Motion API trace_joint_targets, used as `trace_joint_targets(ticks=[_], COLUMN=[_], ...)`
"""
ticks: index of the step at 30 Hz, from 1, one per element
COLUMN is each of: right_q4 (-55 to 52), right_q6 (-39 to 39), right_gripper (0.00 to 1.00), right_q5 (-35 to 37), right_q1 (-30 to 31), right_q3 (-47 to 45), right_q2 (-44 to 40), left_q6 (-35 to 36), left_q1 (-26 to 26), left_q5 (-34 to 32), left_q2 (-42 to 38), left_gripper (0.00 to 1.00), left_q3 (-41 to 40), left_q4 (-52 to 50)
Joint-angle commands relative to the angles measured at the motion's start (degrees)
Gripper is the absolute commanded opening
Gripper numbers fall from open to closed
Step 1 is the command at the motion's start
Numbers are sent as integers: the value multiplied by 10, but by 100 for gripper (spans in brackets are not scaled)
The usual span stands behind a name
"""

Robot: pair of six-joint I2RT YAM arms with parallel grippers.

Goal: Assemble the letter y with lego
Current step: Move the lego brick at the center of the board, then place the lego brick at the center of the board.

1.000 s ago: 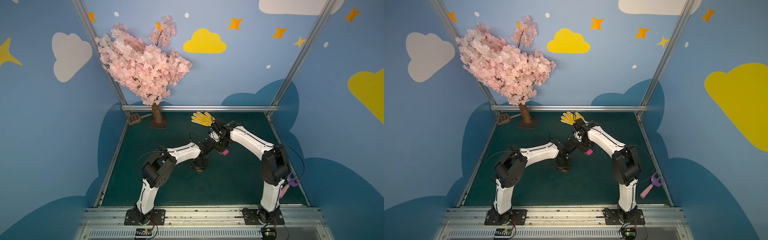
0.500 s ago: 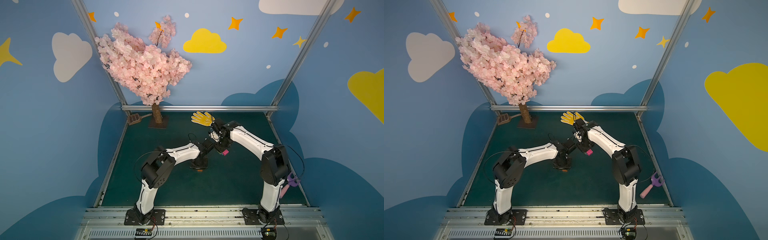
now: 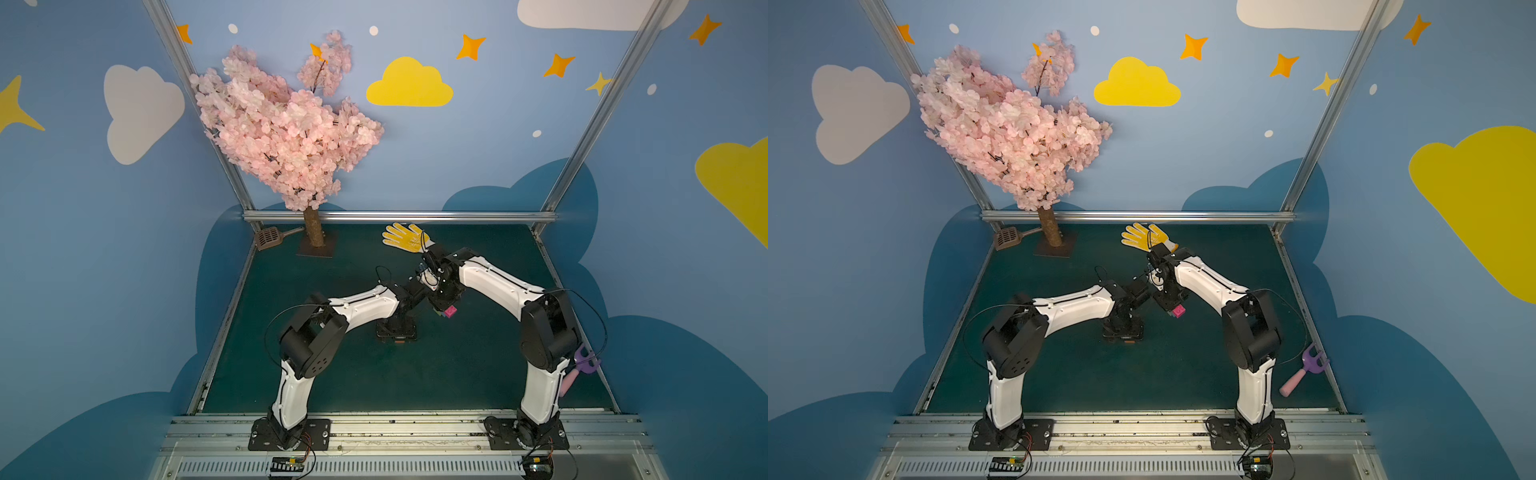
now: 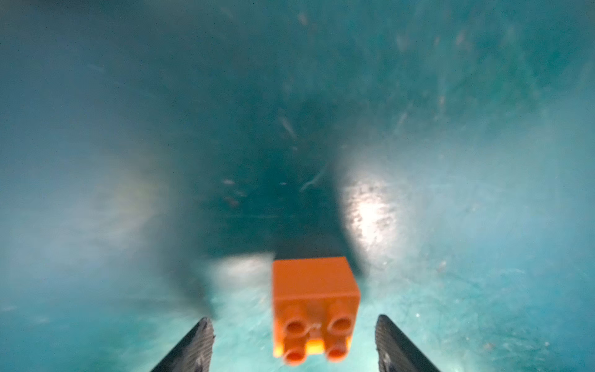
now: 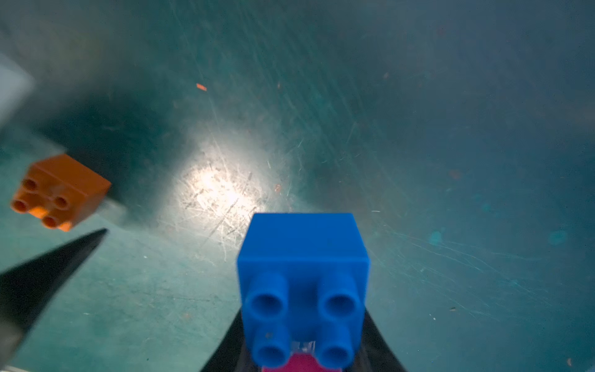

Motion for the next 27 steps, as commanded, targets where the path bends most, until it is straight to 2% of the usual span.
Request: trace_joint_targets(ticks=[1,6,16,22,27], right_q4=[14,26,77,77,71], right_q6=[-25,-39,-78,-99,-100], right_gripper=[0,0,0,0,6], right_q5=[-17,-5,-46,-33,-20], right_q1=[13,32,62,78,83], right_q3=[-13,-30,-69,-73,-70], right_q2=[8,20,9,16,28], left_q6=[4,21,59,69,70], left_q1=[19,62,139,164,166], left_q5=[-16,-17,-7,0,1], left_q2=[-57,-100,-141,-142,-141], left_gripper=[79,79,79,79,79], left_q3=[16,6,-20,-23,-28], left_q4=[-19,-19,-10,-11,-7])
